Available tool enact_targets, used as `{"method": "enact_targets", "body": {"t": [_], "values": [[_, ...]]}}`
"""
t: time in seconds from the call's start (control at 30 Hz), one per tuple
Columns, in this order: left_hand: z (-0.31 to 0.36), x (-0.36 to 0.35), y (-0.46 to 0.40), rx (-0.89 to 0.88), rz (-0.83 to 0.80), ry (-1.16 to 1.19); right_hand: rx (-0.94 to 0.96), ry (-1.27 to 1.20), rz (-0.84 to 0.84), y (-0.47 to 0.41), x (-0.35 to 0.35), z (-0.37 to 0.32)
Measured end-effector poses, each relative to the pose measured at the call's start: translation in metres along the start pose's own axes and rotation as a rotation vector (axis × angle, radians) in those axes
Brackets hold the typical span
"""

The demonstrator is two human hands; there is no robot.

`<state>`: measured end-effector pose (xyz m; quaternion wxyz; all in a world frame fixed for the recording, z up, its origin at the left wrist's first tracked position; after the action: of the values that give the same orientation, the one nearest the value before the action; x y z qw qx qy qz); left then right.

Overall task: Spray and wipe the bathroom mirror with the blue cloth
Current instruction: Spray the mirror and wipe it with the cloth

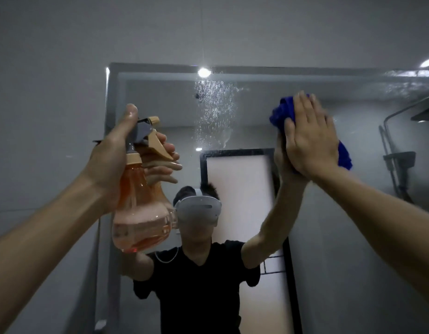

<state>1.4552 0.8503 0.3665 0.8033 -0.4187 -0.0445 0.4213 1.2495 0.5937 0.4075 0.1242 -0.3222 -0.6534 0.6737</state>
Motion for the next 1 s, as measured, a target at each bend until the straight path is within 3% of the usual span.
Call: {"method": "enact_targets", "body": {"t": [0.1, 0.2, 0.4, 0.53, 0.6, 0.77, 1.0], "values": [[-0.001, 0.006, -0.007, -0.025, -0.011, -0.01, -0.08, 0.04, 0.033, -0.058, -0.022, -0.023], [0.0, 0.017, -0.012, -0.053, -0.009, -0.025, -0.038, 0.016, 0.043, -0.092, -0.04, -0.08], [0.006, 0.052, -0.029, -0.07, 0.058, -0.018, 0.472, -0.176, -0.024, -0.021, -0.026, -0.201], [0.006, 0.064, -0.033, -0.036, 0.105, 0.026, 0.729, -0.23, -0.031, 0.061, -0.004, -0.185], [0.008, 0.06, -0.027, -0.033, 0.109, 0.021, 0.768, -0.25, -0.024, 0.084, 0.007, -0.16], [0.018, 0.041, -0.01, -0.071, 0.035, 0.002, 0.622, -0.185, 0.001, 0.045, 0.005, -0.106], [0.029, 0.049, 0.001, -0.111, 0.024, -0.065, 0.065, -0.07, -0.029, -0.089, -0.032, -0.102]]}}
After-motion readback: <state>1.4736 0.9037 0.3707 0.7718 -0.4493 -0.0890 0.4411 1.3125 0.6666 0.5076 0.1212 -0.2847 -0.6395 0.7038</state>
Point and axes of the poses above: each hand's wrist, its own y-axis away from the middle knuckle, its own x-axis out of the back of the hand, z = x × y, the point moved 8 cm from there along -y, towards the middle knuckle, and after that the axes turned 15 degrees about z, right-handed, at the moved point
